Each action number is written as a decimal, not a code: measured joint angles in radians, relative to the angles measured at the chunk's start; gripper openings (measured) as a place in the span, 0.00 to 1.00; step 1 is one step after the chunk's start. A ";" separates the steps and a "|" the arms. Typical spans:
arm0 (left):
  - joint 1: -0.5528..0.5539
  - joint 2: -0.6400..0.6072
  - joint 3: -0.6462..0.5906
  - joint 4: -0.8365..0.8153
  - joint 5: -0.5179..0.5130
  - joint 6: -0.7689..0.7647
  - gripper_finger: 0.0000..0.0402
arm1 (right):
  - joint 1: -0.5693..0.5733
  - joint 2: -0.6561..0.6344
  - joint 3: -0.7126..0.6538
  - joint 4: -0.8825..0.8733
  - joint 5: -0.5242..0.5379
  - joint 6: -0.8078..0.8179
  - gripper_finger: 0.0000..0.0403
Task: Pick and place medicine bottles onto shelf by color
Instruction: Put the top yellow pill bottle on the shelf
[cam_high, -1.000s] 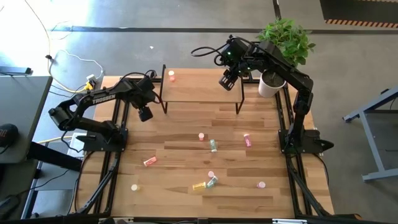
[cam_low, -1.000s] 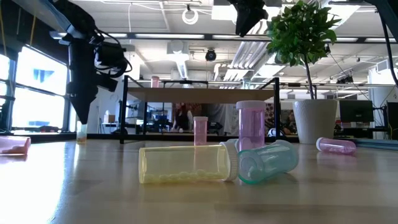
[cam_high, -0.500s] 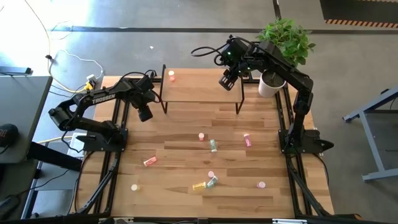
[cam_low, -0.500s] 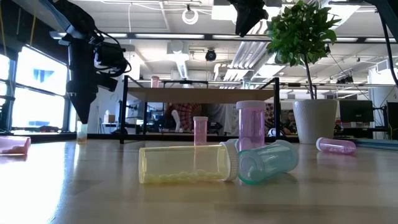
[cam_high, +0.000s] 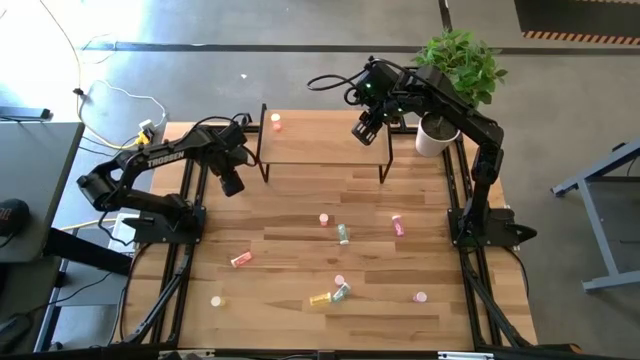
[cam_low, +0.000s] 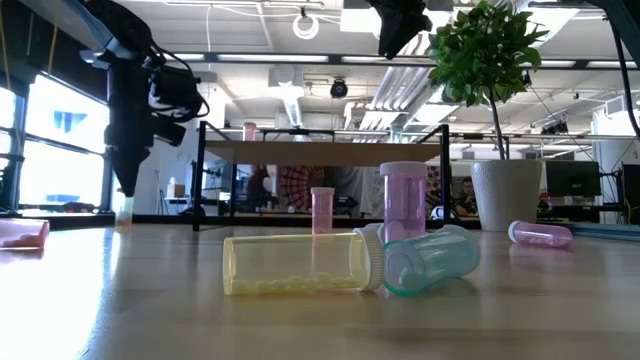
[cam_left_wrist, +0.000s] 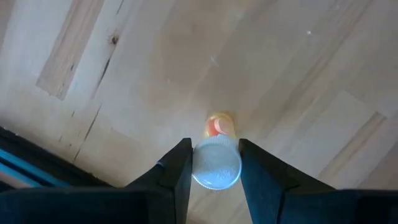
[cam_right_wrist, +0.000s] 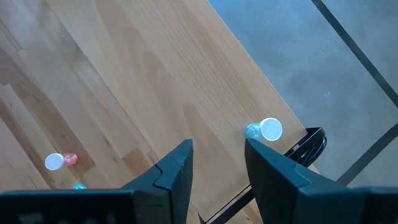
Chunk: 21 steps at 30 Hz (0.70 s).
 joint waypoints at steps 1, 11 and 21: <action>0.000 -0.002 0.010 -0.008 0.000 -0.010 0.26 | 0.000 0.000 0.000 0.000 0.000 0.005 0.34; 0.000 -0.007 0.164 -0.196 -0.062 -0.060 0.27 | 0.000 0.000 0.000 0.000 0.000 0.006 0.34; -0.001 -0.007 0.382 -0.337 -0.111 -0.088 0.27 | 0.000 0.000 0.000 -0.001 0.000 0.008 0.34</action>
